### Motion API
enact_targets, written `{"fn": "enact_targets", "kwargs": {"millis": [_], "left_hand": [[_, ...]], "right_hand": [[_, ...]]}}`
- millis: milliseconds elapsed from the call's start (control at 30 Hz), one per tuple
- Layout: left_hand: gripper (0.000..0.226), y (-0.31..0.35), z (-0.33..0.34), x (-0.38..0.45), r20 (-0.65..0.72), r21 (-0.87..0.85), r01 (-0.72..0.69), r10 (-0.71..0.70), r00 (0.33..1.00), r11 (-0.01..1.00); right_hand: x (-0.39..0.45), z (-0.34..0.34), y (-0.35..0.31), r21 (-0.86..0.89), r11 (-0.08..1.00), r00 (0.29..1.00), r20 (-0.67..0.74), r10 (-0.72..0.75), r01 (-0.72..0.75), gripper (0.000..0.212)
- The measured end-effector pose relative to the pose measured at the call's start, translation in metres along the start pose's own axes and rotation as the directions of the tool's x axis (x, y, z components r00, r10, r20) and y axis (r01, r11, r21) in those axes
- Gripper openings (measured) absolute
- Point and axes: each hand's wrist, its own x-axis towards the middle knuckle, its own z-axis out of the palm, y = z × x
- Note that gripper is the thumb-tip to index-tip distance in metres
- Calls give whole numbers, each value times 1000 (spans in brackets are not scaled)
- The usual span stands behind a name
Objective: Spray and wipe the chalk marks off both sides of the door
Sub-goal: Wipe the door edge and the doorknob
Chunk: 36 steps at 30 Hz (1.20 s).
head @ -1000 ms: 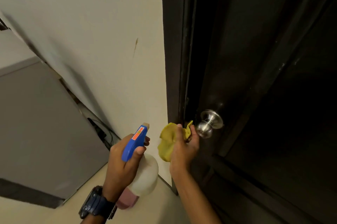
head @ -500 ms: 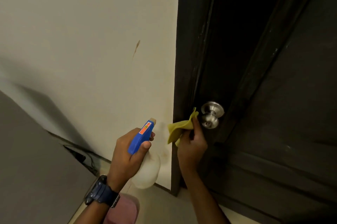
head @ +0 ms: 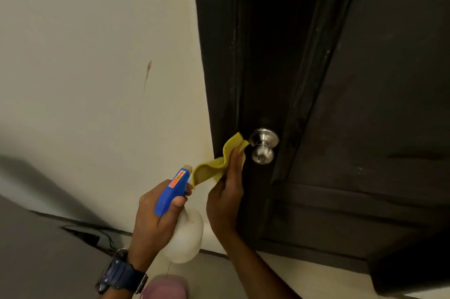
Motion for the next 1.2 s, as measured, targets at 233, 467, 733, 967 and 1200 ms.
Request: {"fn": "enact_targets", "kwargs": {"millis": [233,467,733,967,1200], "left_hand": [[46,14,10,13,-33,-22,18,-18,999,1000],[52,22,12,10,-107,-85,-1,-8,994,996],[60,34,29,17,-54,-86,56,-61,997,995],[60,35,91,-2,195,-41,53,-44,980,998],[70,42,142,-23,106,-110,106,-95,990,988]], "right_hand": [[20,-21,22,-32,947,940,111,322,-321,59],[76,-3,-42,121,982,989,22,-146,142,74],[18,-25,81,-334,924,881,358,308,-187,77],[8,-137,92,306,322,418,339,843,-896,36],[9,-228,62,514,255,388,168,906,-819,42]]}}
